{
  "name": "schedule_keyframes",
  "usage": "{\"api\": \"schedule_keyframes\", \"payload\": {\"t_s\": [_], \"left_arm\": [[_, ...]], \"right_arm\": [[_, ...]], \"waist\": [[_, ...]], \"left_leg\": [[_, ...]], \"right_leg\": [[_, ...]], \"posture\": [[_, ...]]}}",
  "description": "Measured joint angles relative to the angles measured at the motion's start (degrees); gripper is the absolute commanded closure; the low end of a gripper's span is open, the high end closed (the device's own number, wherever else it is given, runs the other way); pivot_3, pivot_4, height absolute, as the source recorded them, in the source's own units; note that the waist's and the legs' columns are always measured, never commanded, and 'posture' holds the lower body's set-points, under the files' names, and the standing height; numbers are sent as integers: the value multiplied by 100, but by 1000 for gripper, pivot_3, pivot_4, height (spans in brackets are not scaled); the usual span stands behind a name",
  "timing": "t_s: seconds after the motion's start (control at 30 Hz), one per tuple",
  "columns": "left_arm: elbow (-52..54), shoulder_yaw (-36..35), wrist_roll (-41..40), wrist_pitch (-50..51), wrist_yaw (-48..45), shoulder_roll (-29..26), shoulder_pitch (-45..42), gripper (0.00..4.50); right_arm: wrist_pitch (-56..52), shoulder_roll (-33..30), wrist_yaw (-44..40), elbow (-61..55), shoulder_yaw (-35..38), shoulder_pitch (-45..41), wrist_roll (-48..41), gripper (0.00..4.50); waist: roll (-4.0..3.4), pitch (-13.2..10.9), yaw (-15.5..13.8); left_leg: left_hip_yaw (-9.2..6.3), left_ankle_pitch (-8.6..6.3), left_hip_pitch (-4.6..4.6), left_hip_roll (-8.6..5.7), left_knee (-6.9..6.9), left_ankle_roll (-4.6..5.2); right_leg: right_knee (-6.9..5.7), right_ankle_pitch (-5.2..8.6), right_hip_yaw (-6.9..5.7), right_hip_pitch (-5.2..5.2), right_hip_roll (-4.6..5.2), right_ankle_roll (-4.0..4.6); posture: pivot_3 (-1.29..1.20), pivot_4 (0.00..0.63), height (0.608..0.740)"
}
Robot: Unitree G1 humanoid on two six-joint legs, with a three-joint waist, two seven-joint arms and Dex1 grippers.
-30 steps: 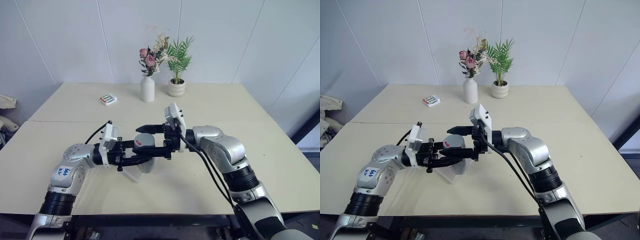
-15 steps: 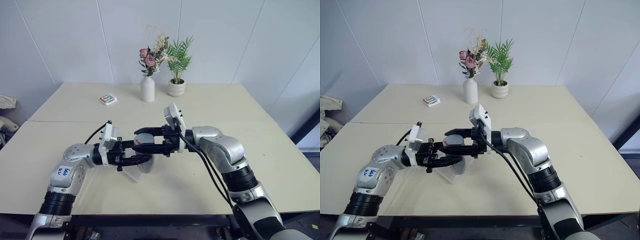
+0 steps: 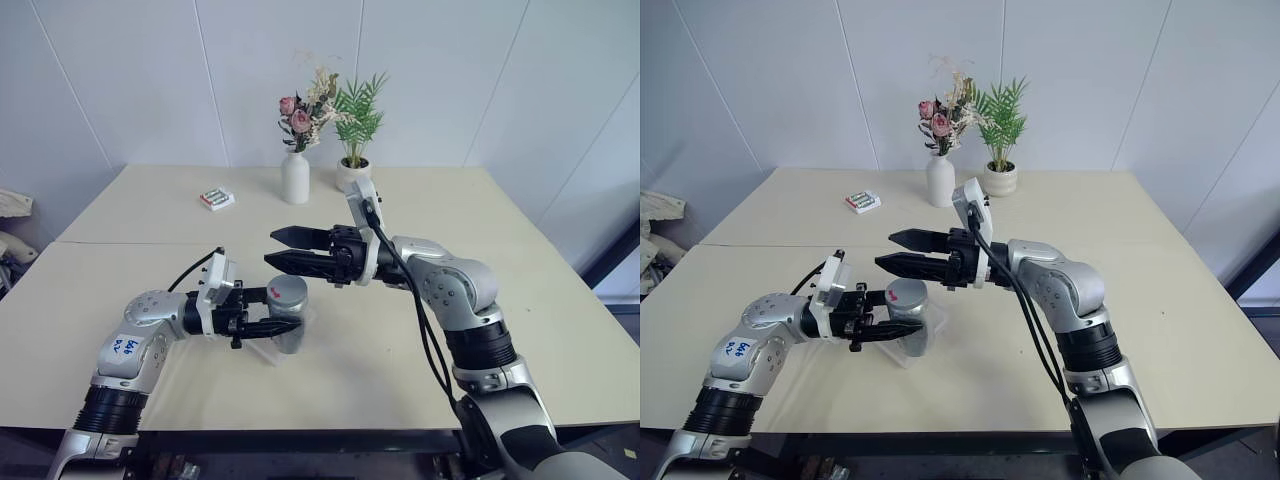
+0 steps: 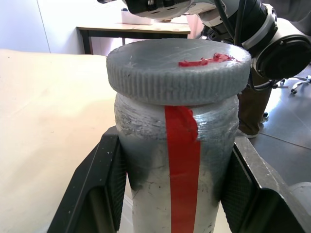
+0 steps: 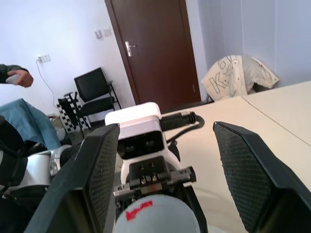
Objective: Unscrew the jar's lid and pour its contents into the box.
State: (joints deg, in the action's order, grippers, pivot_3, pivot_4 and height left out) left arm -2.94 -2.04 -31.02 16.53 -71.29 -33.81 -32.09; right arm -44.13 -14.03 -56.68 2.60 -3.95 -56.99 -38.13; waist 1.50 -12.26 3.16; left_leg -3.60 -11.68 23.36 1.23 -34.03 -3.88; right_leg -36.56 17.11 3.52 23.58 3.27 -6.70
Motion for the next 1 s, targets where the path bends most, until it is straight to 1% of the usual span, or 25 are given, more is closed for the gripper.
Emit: {"api": "schedule_keyframes", "payload": {"t_s": [0.1, 0.2, 0.27, 0.4, 0.77, 1.0], "left_arm": [[0, 1, 0, 0, 0, 0, 0, 2304], [-1, 3, 1, -1, 0, 0, 0, 2304], [-1, 3, 1, -2, 0, 0, -1, 2304], [-1, 3, 1, -2, 0, 0, -1, 2304], [0, 3, 1, -2, 0, 0, -1, 2304], [0, 3, 1, -2, 1, 0, -1, 2304]], "right_arm": [[59, -110, -78, -57, -209, 66, 172, 1277], [70, -131, -165, -125, -462, 214, 303, 701], [165, -131, -192, -184, -554, 240, 383, 23], [411, -136, -218, -280, -621, 240, 553, 23], [425, -232, -272, -280, -859, 291, 795, 23], [427, -231, -267, -247, -862, 291, 884, 23]], "waist": [[0, 0, 4], [0, 0, 5], [0, 0, 3], [0, 0, 1], [0, 0, 2], [0, 0, 2]], "left_leg": [[0, 0, -1, 0, 0, 0], [0, 0, 0, 0, 0, 0], [0, 0, 0, 0, 0, 0], [0, 0, 0, 0, 0, 0], [0, 0, 0, 0, 0, 0], [0, 0, 0, 0, 0, 0]], "right_leg": [[0, 0, 0, 0, 0, 0], [0, 0, 0, 0, 0, 0], [0, 0, 0, 1, 0, 0], [0, 0, 0, 0, 0, 0], [0, 0, 0, 0, 0, 0], [0, 0, 0, 0, 0, 0]], "posture": [[0, 150, 740], [0, 150, 740], [0, 150, 740], [0, 150, 740], [0, 150, 740], [0, 150, 740]]}}
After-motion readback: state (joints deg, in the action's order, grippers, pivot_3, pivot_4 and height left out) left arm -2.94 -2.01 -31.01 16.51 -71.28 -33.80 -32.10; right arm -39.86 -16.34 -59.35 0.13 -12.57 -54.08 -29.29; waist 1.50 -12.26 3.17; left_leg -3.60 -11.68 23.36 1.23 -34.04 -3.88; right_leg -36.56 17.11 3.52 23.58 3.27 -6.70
